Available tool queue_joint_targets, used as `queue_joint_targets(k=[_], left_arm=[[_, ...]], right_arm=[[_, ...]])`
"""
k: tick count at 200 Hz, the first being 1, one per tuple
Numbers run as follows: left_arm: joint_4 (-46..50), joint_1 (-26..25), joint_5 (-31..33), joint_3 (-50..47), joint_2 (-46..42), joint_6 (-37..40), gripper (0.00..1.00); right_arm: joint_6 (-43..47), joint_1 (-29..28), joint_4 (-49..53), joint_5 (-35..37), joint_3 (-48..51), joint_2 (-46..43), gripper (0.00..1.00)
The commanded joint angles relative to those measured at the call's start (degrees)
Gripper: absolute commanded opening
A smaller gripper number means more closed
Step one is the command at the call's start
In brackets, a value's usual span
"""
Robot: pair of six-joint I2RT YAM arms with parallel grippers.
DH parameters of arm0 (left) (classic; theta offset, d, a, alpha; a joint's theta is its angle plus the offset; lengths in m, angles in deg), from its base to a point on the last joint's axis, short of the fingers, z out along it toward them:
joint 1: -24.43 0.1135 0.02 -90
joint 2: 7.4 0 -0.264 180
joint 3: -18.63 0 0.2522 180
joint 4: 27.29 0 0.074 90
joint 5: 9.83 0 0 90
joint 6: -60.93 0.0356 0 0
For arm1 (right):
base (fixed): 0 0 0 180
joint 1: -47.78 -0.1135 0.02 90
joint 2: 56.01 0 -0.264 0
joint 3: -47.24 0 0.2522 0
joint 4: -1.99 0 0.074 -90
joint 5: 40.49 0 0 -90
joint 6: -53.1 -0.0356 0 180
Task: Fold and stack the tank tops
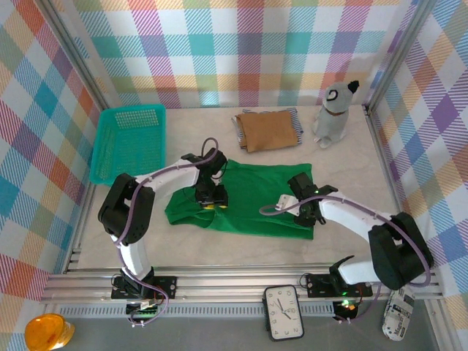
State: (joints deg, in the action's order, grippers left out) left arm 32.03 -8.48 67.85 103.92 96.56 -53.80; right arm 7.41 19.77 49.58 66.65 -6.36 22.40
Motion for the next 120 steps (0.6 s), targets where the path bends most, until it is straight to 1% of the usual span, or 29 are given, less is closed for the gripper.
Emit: queue_joint_targets(k=[1,12,40,62,75,92,113,120], left_arm=[[6.14,1.43,2.71,1.27,-4.64,2.39,0.46],[7.82,2.32,4.09,-0.17,-7.3,2.69,0.49],[11.64,4.03,7.66,-6.78,-16.25,1.23,0.5],[11.35,4.75,7.71,-14.58,-23.35,-2.0,0.5],[10.9,5.45,8.07,-18.94,-25.74,-3.35,0.5],[9.88,7.95,9.23,-23.4,-28.17,-4.95,0.49],[7.85,12.22,11.75,-27.12,-31.02,-6.08,0.48],[6.91,13.33,11.39,-27.49,-31.18,-6.14,0.48]], right_arm=[[-3.08,1.11,-0.91,1.58,-2.16,2.03,0.37],[-3.74,1.36,-1.15,2.79,-2.59,3.02,0.37],[-5.09,1.98,-0.54,3.28,-3.7,4.77,0.37],[-5.84,2.26,-0.41,3.6,-4.02,5.74,0.38],[-6.3,2.34,-0.25,3.83,-4.24,6.4,0.38],[-6.56,2.43,0.08,3.88,-4.97,6.69,0.39],[-6.61,2.52,0.98,3.11,-5.61,5.78,0.41],[-6.7,2.46,0.82,3.06,-5.32,5.33,0.42]])
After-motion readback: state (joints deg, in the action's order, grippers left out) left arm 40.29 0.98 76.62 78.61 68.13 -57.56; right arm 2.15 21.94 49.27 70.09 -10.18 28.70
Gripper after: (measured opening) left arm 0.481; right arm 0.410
